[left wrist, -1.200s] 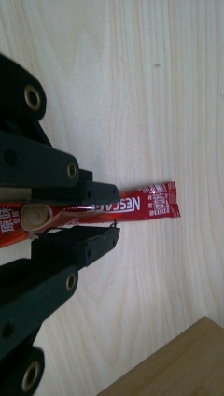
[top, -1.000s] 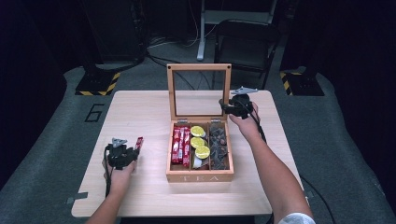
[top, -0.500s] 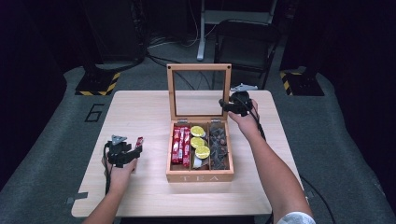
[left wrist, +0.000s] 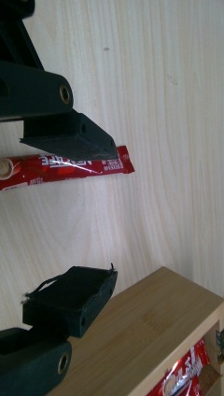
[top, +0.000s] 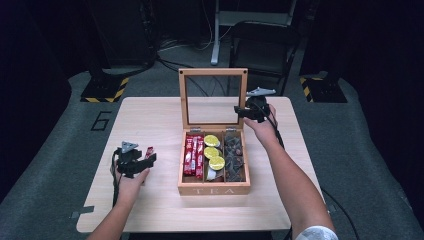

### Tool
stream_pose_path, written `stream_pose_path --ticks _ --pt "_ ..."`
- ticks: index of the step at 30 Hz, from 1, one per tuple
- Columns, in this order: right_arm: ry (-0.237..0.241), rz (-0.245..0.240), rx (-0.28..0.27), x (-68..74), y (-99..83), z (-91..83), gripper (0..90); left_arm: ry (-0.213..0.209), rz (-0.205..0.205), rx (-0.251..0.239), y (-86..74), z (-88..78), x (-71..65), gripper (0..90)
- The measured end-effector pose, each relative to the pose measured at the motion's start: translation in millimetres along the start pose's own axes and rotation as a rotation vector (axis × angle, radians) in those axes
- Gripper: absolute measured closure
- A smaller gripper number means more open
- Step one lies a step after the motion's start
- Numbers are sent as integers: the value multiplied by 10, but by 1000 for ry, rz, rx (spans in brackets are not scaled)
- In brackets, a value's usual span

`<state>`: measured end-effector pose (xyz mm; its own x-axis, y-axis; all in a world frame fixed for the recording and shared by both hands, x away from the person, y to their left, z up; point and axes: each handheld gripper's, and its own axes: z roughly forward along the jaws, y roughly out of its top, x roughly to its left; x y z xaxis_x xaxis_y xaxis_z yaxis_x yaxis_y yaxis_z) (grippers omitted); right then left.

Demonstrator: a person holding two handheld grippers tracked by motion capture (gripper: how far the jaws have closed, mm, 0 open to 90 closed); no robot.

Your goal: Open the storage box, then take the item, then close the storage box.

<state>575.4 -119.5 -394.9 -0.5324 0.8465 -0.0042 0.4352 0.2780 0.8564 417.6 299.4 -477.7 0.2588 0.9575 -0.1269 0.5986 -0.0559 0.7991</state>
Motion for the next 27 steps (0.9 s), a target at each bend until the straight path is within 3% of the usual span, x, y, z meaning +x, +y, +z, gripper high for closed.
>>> stream_pose_path --ticks 8,24,27 --pt "-2 10 -3 2 44 2 464 -39 1 -17 86 -20 -100 348" --pt "12 35 -8 -12 67 -5 480 -81 52 -7 234 -34 -260 353" --pt "15 22 -5 -27 72 -23 504 -82 74 -3 267 -17 -293 355"
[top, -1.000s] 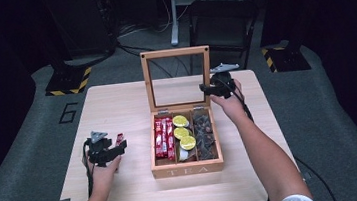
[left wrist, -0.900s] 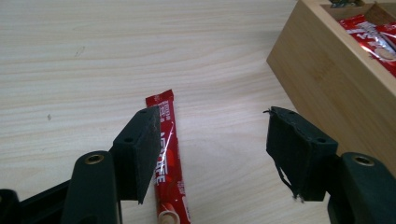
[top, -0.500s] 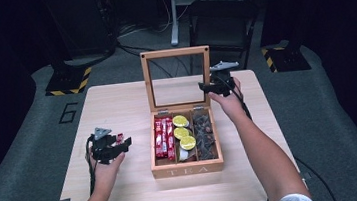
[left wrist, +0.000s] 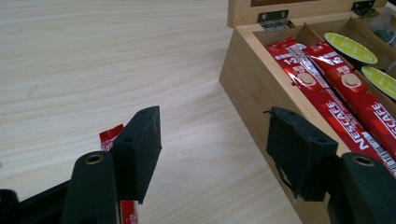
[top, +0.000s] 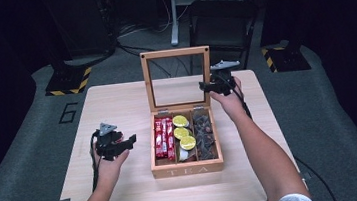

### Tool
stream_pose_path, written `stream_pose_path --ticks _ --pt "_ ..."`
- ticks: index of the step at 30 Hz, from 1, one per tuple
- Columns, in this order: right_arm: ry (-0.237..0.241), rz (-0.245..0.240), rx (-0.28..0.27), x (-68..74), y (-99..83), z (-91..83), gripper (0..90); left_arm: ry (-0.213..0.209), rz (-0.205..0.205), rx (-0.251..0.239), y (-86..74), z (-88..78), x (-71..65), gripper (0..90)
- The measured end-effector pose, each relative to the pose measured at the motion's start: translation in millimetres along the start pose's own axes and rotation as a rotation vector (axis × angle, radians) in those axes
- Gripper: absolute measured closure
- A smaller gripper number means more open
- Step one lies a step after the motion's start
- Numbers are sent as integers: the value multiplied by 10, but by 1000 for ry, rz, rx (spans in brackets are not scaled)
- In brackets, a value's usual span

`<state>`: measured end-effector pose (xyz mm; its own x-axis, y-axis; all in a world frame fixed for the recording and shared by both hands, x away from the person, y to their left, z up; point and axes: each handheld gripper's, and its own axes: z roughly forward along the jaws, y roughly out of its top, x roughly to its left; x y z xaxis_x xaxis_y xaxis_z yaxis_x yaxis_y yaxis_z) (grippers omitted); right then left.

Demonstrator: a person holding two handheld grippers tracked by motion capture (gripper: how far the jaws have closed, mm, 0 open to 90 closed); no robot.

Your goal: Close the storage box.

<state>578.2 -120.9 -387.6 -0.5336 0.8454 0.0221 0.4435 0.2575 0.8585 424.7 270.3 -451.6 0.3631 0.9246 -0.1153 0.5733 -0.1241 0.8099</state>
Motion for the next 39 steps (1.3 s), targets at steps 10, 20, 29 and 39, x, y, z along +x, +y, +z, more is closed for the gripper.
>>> stream_pose_path --ticks 10,20,29,39 --pt "-14 9 10 4 4 -71 608 -30 15 9 111 -3 -76 369" --pt "-4 2 14 10 5 -150 644 -53 18 1 213 7 -116 374" --pt "0 2 -13 56 -54 -238 649 -68 33 -16 327 -5 -176 380" --pt "-7 -23 -37 116 -120 -327 649 -81 34 -54 529 -8 -245 393"
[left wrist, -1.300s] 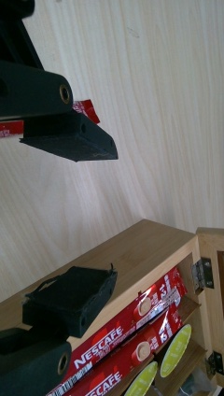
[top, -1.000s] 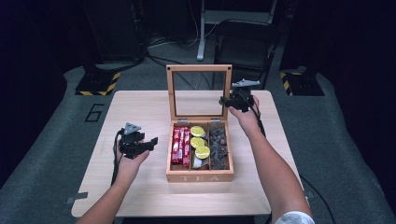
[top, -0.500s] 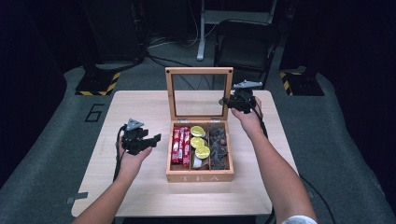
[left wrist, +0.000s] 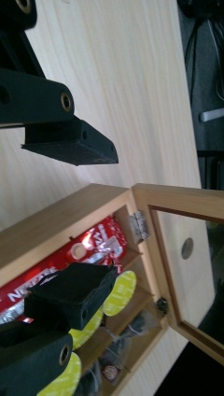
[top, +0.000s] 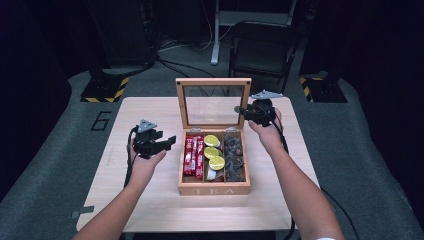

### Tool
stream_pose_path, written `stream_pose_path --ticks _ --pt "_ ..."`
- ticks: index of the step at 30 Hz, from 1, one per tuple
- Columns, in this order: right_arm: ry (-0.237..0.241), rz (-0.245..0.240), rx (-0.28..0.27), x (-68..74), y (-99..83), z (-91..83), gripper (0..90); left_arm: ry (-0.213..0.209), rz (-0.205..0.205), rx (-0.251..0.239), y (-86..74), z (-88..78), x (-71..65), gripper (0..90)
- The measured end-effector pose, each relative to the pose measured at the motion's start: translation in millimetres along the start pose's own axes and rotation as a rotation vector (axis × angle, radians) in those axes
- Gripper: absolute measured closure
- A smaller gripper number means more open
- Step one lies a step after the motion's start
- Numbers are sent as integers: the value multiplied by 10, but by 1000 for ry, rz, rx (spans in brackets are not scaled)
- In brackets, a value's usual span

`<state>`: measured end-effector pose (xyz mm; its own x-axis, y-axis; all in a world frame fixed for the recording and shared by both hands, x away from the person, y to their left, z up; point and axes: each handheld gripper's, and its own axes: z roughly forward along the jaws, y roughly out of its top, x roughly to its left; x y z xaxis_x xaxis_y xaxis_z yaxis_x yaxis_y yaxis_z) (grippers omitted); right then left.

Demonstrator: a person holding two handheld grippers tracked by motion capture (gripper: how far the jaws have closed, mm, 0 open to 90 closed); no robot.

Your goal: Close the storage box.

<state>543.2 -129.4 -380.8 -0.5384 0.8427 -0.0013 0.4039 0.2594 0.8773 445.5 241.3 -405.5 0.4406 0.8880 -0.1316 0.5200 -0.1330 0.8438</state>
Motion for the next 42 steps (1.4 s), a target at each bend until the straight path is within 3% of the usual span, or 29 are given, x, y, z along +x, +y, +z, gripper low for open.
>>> stream_pose_path --ticks 11,12,15,17,32,39,42 --pt "-5 -13 -20 66 -66 -84 643 -4 14 -33 213 2 -56 404" --pt "-5 -13 -20 66 -66 -84 643 -1 36 -29 235 -5 -40 404" --pt "-2 -10 -21 86 -90 -113 640 -5 17 -43 299 -5 -59 409" --pt "-3 -13 -23 89 -95 -119 640 -6 25 -42 317 -6 -59 410" --pt "13 -31 -35 130 -176 -205 627 -23 69 -89 639 -49 -204 435" --pt "22 -34 -41 144 -217 -234 621 -24 82 -99 682 -51 -255 474" --pt "29 -37 -38 161 -248 -259 616 -20 111 -115 688 -84 -307 498"
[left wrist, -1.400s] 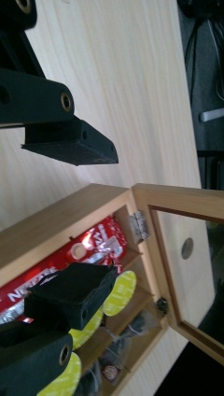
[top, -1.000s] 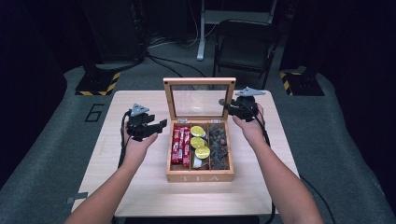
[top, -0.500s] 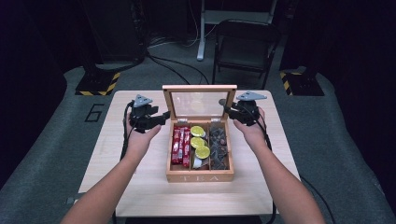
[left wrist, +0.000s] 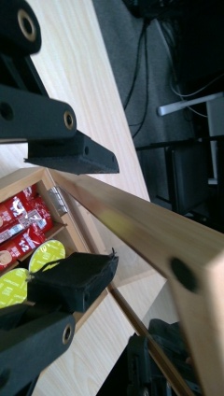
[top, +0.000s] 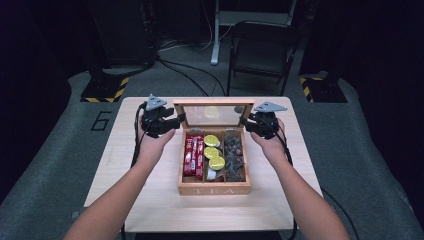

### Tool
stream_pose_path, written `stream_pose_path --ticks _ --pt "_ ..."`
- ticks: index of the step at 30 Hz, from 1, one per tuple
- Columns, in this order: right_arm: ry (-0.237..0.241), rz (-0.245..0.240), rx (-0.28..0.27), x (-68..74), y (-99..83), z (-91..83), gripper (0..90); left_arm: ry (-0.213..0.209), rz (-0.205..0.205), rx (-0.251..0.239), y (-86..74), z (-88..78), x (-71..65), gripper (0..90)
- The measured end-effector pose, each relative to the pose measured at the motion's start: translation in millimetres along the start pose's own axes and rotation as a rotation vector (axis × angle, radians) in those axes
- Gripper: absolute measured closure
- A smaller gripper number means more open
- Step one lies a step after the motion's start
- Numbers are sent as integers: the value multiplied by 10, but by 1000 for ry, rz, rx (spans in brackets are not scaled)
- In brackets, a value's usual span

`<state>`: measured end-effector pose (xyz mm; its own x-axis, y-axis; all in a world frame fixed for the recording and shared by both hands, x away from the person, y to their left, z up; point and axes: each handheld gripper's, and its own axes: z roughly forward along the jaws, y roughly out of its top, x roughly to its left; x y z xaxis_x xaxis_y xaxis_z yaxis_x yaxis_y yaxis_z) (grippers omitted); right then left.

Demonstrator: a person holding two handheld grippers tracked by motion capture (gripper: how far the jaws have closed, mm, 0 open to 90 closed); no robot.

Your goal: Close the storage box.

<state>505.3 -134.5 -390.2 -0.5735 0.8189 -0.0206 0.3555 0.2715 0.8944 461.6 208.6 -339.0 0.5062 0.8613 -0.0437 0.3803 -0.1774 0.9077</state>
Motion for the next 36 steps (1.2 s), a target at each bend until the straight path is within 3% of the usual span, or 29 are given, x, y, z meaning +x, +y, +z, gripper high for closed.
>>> stream_pose_path --ticks 6,17,26,33,36 --pt "7 -8 0 20 -31 -23 607 -7 31 -28 15 -93 -84 550" --pt "32 19 -16 59 -136 -81 554 -52 26 -22 -87 -208 -107 567" --pt "63 13 -27 125 -202 -257 542 -63 55 -16 -246 -294 -171 567" --pt "68 14 -53 232 -250 -450 529 -65 51 -21 -343 -326 -208 557" --pt "63 -13 -70 296 -272 -560 527 -73 51 -13 -392 -348 -227 554"
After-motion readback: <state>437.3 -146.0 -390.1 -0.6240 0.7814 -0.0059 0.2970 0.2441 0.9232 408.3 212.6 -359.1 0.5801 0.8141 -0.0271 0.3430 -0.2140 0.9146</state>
